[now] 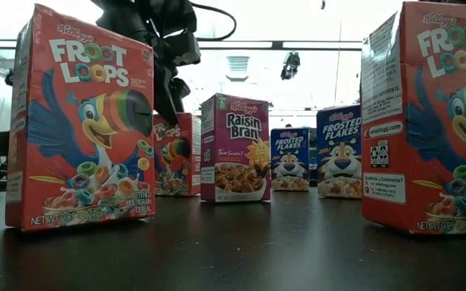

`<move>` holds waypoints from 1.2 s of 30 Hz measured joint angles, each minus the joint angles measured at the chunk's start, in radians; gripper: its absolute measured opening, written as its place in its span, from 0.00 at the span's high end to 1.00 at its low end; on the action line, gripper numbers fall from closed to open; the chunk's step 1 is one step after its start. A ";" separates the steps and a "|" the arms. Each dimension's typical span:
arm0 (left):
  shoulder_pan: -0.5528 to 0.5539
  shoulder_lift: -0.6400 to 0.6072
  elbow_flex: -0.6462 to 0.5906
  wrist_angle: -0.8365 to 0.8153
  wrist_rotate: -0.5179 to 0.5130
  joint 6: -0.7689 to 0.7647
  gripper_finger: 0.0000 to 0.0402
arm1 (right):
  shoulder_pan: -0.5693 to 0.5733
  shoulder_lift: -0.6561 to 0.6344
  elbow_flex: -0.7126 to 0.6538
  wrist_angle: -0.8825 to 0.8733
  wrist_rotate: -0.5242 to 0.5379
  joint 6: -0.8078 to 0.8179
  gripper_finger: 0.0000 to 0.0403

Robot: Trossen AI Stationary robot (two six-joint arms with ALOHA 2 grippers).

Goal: Stack cereal on shelf
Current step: Put the top red cereal box on the shelf

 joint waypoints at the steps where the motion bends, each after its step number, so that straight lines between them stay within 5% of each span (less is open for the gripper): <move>1: 0.000 0.000 0.000 0.000 0.000 -0.001 0.54 | 0.000 0.000 0.000 0.000 0.000 0.000 0.98; 9: 0.000 -0.011 0.059 -0.076 0.000 0.001 0.55 | 0.000 0.000 0.000 0.000 0.000 0.000 0.98; 22: 0.066 -0.040 0.537 -0.609 -0.020 0.253 0.55 | 0.000 0.000 0.000 0.000 0.000 0.000 0.98; 29: 0.238 -0.040 0.713 -0.732 -0.020 0.361 0.55 | 0.000 0.000 0.000 0.000 0.000 0.000 0.98; 36: 0.498 -0.040 0.735 -0.757 -0.016 0.464 0.55 | 0.000 0.000 0.000 0.000 -0.001 0.000 0.98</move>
